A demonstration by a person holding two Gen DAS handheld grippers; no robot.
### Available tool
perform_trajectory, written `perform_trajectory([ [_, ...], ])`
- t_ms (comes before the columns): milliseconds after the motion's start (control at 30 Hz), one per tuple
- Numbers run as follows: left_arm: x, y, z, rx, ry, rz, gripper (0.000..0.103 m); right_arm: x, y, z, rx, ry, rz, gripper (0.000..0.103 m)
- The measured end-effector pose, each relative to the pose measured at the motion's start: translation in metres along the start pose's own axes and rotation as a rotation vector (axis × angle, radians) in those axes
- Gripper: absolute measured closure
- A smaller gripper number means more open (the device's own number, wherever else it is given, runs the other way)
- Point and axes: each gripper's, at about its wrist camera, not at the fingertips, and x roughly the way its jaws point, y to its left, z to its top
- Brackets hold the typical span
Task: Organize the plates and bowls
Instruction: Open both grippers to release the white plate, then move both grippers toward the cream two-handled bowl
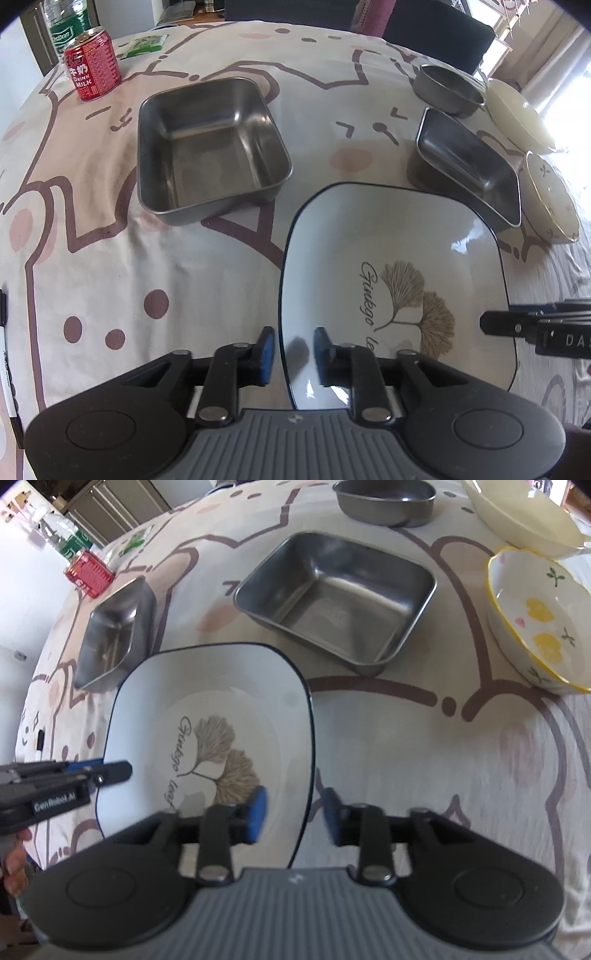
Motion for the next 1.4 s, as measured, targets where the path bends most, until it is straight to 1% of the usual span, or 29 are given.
perform_trajectory([
  [33,-0.001,0.0,-0.001,0.004,0.0,0.001,0.07,-0.001,-0.001,-0.001,-0.001,-0.004,-0.007,0.053],
  [100,-0.003,-0.001,-0.002,0.008,-0.003,-0.003,0.06,-0.003,-0.003,-0.002,0.005,-0.008,-0.009,0.05],
  [133,-0.004,-0.001,-0.003,0.01,-0.003,-0.005,0.058,-0.004,-0.004,-0.003,0.01,-0.01,-0.004,0.047],
  [200,-0.006,-0.002,-0.004,0.017,-0.006,-0.005,0.046,-0.007,-0.006,-0.004,0.02,-0.015,0.01,0.043],
  [233,-0.007,-0.003,-0.005,0.02,-0.009,0.0,0.043,-0.008,-0.006,-0.004,0.022,-0.02,0.013,0.039],
  [267,-0.01,-0.004,-0.006,0.023,-0.015,0.008,0.037,-0.01,-0.006,-0.005,0.023,-0.025,0.015,0.031],
  [300,-0.012,-0.004,-0.007,0.028,-0.022,0.015,0.029,-0.012,-0.007,-0.006,0.024,-0.035,0.017,0.027],
  [333,-0.014,-0.005,-0.008,0.032,-0.031,0.021,0.025,-0.013,-0.007,-0.007,0.022,-0.044,0.02,0.019],
  [367,-0.017,-0.006,-0.008,0.035,-0.042,0.026,0.019,-0.016,-0.008,-0.008,0.019,-0.053,0.022,0.014],
  [400,-0.02,-0.006,-0.009,0.038,-0.049,0.027,0.012,-0.018,-0.008,-0.009,0.013,-0.06,0.023,0.012],
  [467,-0.025,-0.006,-0.01,0.039,-0.06,0.027,0.005,-0.022,-0.009,-0.012,0.005,-0.065,0.027,0.003],
  [500,-0.027,-0.006,-0.011,0.041,-0.065,0.029,0.003,-0.023,-0.009,-0.013,0.002,-0.063,0.027,0.001],
  [600,-0.038,-0.008,-0.014,0.055,-0.09,0.048,0.002,-0.027,-0.008,-0.018,-0.019,-0.069,0.016,0.0],
  [667,-0.048,-0.009,-0.016,0.061,-0.118,0.04,0.0,-0.035,-0.008,-0.022,-0.037,-0.095,0.003,0.0],
  [800,-0.071,-0.014,-0.019,0.082,-0.203,0.051,0.0,-0.061,-0.009,-0.027,-0.071,-0.18,0.011,0.0],
  [967,-0.095,-0.021,-0.016,0.087,-0.31,0.042,0.0,-0.101,-0.021,-0.028,-0.06,-0.318,0.017,0.0],
  [1100,-0.111,-0.037,-0.01,0.108,-0.394,0.034,0.0,-0.131,-0.044,-0.025,-0.009,-0.425,0.014,0.0],
  [1233,-0.126,-0.063,-0.001,0.169,-0.488,-0.016,0.0,-0.157,-0.074,-0.018,0.07,-0.522,0.016,0.0],
  [1333,-0.132,-0.084,0.01,0.212,-0.532,-0.055,0.0,-0.172,-0.102,-0.012,0.141,-0.583,0.029,0.0],
  [1400,-0.133,-0.099,0.019,0.253,-0.55,-0.094,0.0,-0.181,-0.123,-0.007,0.179,-0.636,0.024,0.0],
])
